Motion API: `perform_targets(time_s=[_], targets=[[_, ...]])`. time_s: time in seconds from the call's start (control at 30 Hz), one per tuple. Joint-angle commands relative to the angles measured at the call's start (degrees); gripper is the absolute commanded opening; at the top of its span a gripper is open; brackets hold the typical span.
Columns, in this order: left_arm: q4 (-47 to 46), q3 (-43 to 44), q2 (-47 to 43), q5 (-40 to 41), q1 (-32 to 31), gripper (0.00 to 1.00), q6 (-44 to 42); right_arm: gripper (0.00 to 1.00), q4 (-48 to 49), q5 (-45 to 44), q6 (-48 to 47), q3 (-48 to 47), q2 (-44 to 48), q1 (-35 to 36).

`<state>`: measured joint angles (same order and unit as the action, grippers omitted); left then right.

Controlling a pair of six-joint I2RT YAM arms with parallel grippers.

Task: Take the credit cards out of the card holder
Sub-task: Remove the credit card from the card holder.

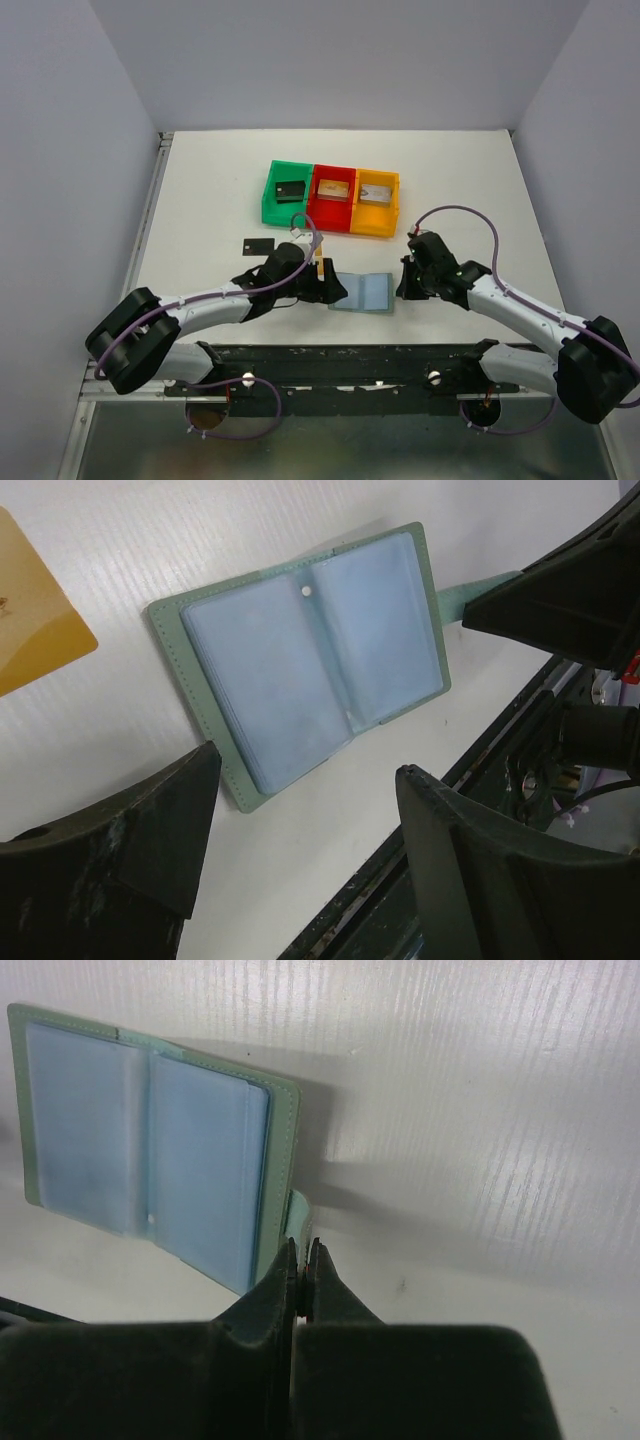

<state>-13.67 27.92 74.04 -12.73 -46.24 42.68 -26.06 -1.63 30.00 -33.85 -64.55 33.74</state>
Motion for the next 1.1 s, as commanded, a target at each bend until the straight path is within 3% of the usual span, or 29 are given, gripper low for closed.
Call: perform_targets(time_s=[0.0,0.8,1.07], targets=[[-1.53,2.66,3.30,-2.03,-1.22,0.82,-1.10,0.00,-0.48,1.10,-0.11,-0.26,-0.22,-0.25],[-0.74,6.00,11.83,-2.03,-2.54,0.81,-1.63,0.00,0.58,2.95,-0.64,0.27,-0.40,-0.25],[-3.99,6.79,12.97,-5.98,-3.33,0.80,-2.86,0.00,1.28,4.17,-0.64,0.18,-1.01,-0.25]])
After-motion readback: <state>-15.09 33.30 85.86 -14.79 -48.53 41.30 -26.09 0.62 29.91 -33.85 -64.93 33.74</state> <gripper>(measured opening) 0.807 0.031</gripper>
